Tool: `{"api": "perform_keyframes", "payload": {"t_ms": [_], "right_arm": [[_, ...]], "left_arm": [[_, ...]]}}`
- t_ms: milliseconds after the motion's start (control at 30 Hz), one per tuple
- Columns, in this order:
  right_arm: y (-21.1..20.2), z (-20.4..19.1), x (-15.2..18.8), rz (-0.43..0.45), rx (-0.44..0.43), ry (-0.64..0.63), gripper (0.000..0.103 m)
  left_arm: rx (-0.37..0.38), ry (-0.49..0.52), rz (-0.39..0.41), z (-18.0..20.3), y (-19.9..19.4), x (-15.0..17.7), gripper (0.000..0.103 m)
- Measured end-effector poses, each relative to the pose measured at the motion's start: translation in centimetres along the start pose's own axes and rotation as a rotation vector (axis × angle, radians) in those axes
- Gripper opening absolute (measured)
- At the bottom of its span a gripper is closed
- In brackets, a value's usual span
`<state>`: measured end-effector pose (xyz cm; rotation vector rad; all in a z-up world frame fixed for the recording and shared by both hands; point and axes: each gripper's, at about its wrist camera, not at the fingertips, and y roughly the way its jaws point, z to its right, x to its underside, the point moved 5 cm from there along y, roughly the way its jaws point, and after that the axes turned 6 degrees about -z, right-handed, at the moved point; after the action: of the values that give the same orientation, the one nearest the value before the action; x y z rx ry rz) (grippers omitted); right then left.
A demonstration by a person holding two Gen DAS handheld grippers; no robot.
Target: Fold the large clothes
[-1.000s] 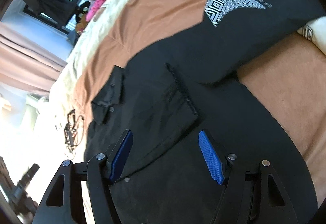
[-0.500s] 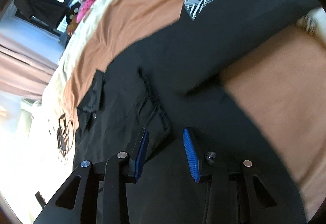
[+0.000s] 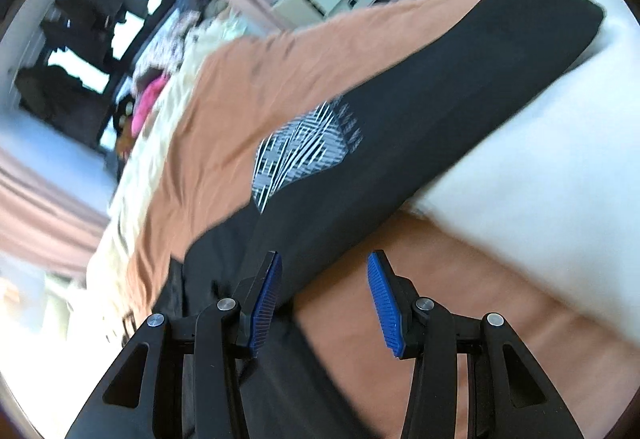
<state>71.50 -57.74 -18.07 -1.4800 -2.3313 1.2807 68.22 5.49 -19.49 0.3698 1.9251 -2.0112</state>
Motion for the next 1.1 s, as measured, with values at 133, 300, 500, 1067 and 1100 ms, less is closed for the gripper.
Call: {"api": "perform_keyframes", "payload": {"t_ms": [133, 300, 500, 1067, 1100], "right_arm": [[-1.0, 2.5, -1.4, 0.045, 0.015, 0.063, 0.046], [-1.3, 4.5, -3.3, 0.094, -0.004, 0.124, 0.046], [0.5, 5.6, -5.1, 0.131, 0.002, 0.135, 0.012], [-6.6, -15.2, 0.2, 0.203, -0.334, -0.262, 0.004], [-6.5, -16.6, 1.1, 0.188, -0.35, -0.285, 0.004]], "left_arm": [[0.031, -0.032, 0.009, 0.8, 0.1, -0.1, 0.063], [0.03, -0.028, 0.027, 1.9, -0.1, -0.2, 0.063], [0.043, -0.032, 0.046, 2.0, -0.9, -0.1, 0.063], [0.115, -0.091, 0.095, 1.5, -4.7, 0.1, 0.063], [0.119, -0.093, 0.099, 1.3, -5.0, 0.1, 0.063]]}}
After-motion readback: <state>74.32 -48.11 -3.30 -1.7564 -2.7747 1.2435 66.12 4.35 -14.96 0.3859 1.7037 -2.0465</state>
